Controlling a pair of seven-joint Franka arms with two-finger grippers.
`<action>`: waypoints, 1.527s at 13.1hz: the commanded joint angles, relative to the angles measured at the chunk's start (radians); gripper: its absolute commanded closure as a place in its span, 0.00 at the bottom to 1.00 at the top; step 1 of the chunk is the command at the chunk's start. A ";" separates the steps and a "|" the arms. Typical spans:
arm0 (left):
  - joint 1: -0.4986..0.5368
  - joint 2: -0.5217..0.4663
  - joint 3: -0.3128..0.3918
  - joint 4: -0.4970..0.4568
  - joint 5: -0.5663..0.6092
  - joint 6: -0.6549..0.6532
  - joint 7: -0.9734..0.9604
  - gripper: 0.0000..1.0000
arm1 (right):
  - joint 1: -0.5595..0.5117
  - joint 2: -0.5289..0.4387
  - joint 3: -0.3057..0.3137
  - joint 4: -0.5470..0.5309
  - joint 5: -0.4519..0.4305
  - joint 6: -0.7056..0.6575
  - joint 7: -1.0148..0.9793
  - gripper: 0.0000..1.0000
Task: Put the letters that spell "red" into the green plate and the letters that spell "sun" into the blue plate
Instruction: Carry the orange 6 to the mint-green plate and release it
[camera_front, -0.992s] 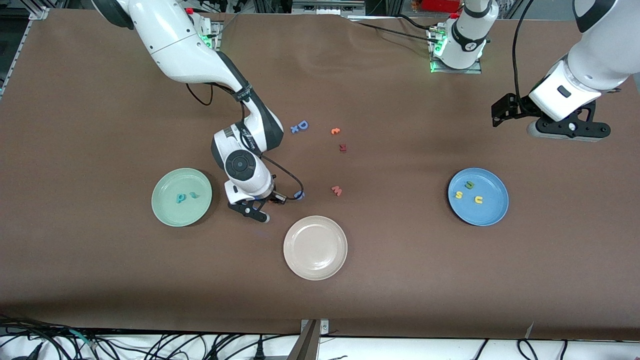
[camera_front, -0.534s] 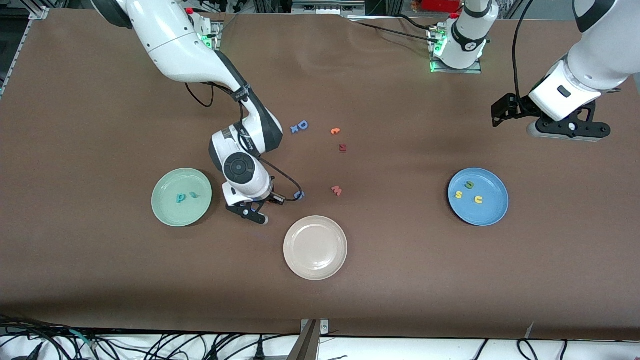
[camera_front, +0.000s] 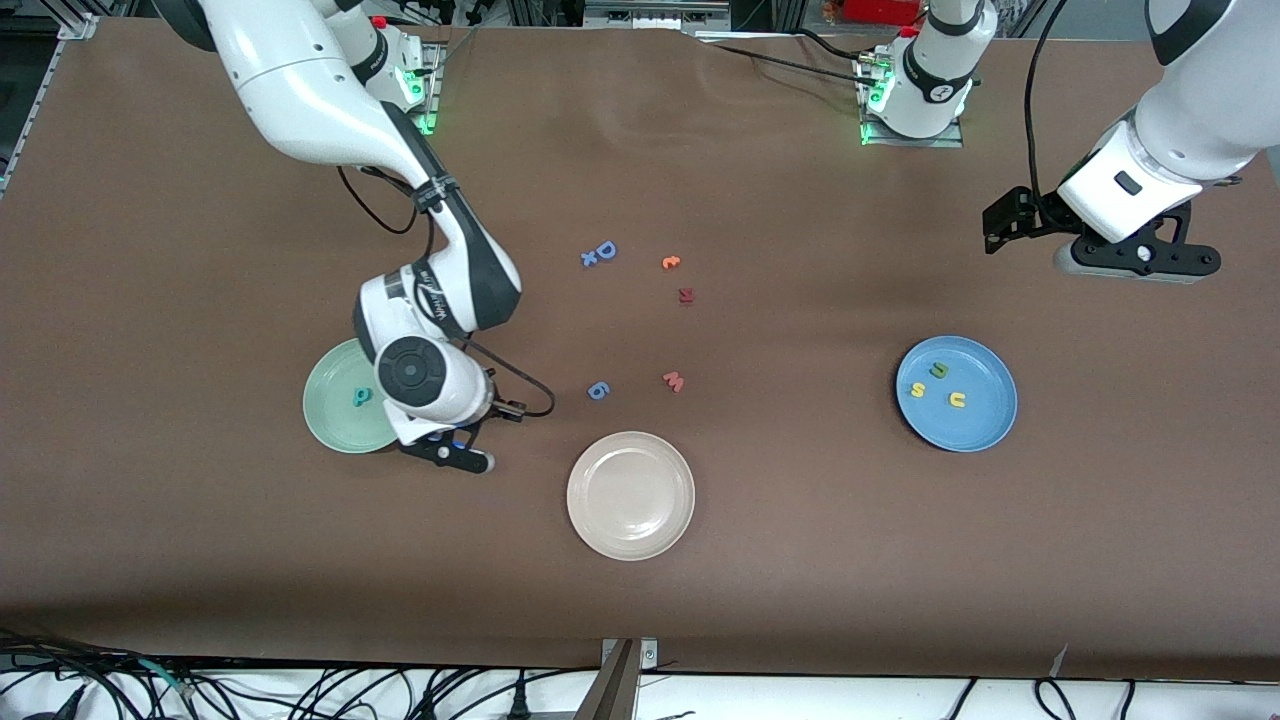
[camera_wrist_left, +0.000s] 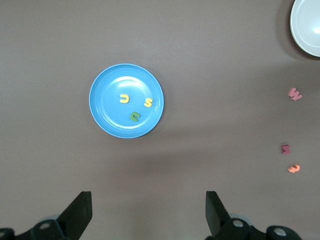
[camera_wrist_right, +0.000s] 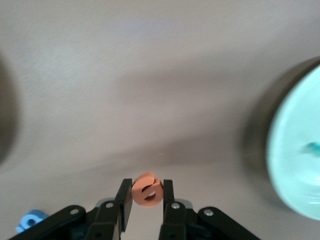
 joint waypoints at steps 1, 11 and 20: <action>-0.008 0.004 0.008 0.015 -0.014 -0.009 0.017 0.00 | -0.005 -0.030 -0.034 -0.003 -0.011 -0.070 -0.084 0.81; -0.008 0.010 0.009 0.020 -0.014 -0.011 0.020 0.00 | -0.011 -0.063 -0.282 -0.048 0.006 -0.175 -0.487 0.82; -0.008 0.010 0.009 0.021 -0.014 -0.011 0.020 0.00 | -0.096 -0.044 -0.276 -0.066 0.089 -0.135 -0.569 0.73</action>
